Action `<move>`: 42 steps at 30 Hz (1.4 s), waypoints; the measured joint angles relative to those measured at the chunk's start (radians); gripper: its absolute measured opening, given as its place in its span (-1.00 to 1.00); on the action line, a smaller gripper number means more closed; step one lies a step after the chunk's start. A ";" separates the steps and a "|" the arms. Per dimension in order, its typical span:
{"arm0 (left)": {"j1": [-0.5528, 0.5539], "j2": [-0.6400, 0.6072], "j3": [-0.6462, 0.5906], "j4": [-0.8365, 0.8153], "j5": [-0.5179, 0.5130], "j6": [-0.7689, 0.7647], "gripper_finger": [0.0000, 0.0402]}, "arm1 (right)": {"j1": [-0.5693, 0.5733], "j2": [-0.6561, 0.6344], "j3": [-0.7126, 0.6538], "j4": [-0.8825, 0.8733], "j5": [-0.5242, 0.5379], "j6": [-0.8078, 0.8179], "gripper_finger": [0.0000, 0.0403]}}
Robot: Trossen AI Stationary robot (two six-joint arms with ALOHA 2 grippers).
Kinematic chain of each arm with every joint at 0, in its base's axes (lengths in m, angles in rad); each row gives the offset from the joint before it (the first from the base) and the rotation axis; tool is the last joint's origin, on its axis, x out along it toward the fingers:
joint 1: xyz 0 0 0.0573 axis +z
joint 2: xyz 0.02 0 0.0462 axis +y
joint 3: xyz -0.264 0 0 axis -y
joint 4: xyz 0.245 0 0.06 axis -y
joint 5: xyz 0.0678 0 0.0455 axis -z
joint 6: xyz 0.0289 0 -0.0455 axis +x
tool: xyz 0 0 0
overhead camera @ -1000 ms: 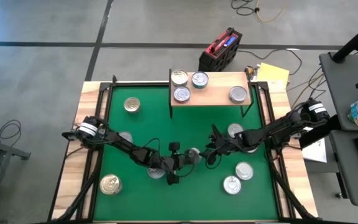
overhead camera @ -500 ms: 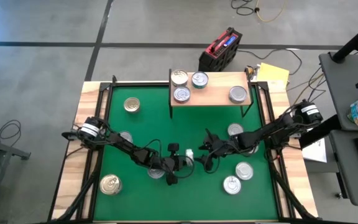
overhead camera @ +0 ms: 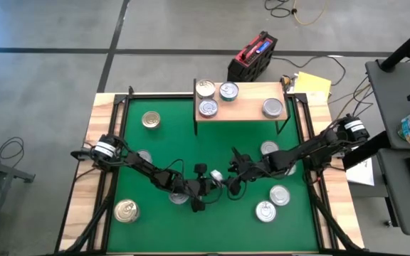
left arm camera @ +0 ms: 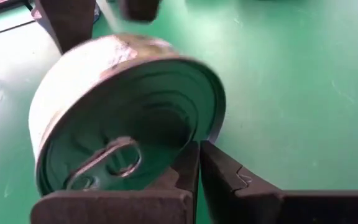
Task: Stack canned seafood by type on shelf
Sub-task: Put the green tuna can on the shelf
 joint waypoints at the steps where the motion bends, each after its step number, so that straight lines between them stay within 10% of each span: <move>1: 0.000 0.000 0.000 -0.001 0.000 0.001 -1.00 | 0.004 0.001 0.009 -0.001 0.001 -0.002 0.69; 23: 0.016 0.000 0.001 0.040 -0.001 0.006 -1.00 | 0.071 0.238 0.336 -0.416 0.184 -0.136 0.63; 36: -0.010 -0.014 0.000 0.021 -0.007 0.042 -1.00 | 0.071 0.247 0.357 -0.475 0.183 -0.138 -0.37; 42: -0.021 -0.061 -0.017 0.022 -0.009 0.107 -1.00 | 0.075 0.149 0.294 -0.513 0.182 -0.116 -0.37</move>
